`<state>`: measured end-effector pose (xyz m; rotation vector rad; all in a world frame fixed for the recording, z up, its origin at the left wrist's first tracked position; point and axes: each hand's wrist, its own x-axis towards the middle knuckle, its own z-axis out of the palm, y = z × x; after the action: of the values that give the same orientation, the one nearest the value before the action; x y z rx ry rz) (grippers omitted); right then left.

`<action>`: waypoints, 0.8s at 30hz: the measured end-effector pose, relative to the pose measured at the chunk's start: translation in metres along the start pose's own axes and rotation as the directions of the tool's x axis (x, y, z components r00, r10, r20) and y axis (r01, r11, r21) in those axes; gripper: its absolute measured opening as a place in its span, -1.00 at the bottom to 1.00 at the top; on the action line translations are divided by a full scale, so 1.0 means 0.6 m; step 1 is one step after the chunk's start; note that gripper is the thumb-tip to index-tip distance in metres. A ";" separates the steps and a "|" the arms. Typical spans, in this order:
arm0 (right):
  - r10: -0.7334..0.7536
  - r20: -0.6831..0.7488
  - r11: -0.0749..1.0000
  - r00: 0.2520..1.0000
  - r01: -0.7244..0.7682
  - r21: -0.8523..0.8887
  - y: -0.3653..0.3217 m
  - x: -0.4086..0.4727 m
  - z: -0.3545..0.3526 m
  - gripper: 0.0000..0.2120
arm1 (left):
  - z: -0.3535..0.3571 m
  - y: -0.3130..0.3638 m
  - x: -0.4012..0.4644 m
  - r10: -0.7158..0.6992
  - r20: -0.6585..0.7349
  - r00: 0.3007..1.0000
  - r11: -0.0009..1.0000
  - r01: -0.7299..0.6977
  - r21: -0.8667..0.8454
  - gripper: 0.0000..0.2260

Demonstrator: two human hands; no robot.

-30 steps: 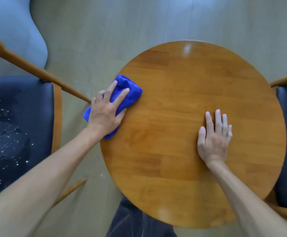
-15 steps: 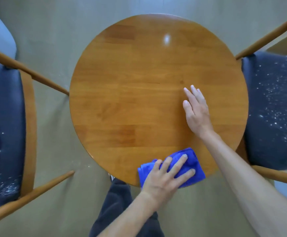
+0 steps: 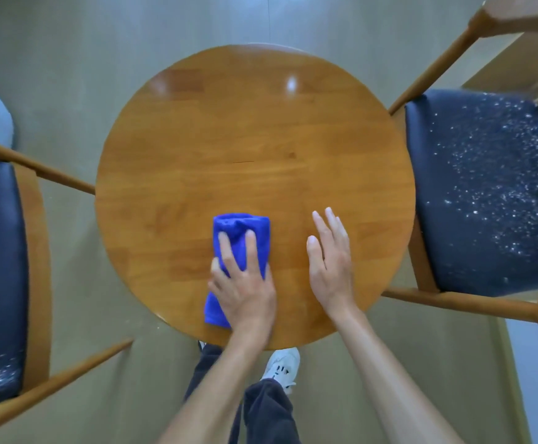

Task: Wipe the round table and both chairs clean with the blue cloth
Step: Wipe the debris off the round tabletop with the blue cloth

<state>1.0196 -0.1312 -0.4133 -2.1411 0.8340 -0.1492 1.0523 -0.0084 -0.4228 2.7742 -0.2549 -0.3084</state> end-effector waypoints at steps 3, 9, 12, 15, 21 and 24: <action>0.064 -0.012 0.985 0.998 -0.061 0.160 -0.010 -0.035 -0.005 -0.56 | 0.015 0.091 -0.071 0.132 0.233 0.963 0.981 -0.093 -0.169 -0.46; 0.172 -0.060 0.959 0.983 -0.181 -0.220 -0.002 -0.071 0.031 -0.39 | -0.048 -0.079 0.060 0.090 0.051 0.995 0.951 -0.071 -0.299 -0.58; 0.031 -0.090 0.880 0.995 -0.070 -0.469 -0.052 -0.100 0.108 -0.35 | -0.058 -0.177 0.130 0.004 0.086 0.996 1.000 -0.003 -0.009 -0.52; -0.304 0.175 0.803 0.937 0.350 -0.481 -0.044 -0.131 0.150 -0.43 | -0.035 -0.202 0.132 0.068 0.114 0.991 0.984 -0.085 0.154 -0.43; -0.482 0.131 0.731 0.866 0.480 -0.485 0.110 -0.014 -0.041 -0.54 | -0.007 -0.209 0.126 0.105 0.031 0.994 0.975 -0.109 0.192 -0.40; -0.094 -0.259 0.849 0.961 -0.058 -0.525 0.143 0.103 -0.112 -0.51 | -0.002 -0.207 0.126 0.119 -0.011 0.993 0.977 -0.115 0.182 -0.41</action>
<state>0.9984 -0.2515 -0.4419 -2.6919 1.1163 -0.2569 1.1424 0.0913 -0.4788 2.9234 -0.4607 -0.2362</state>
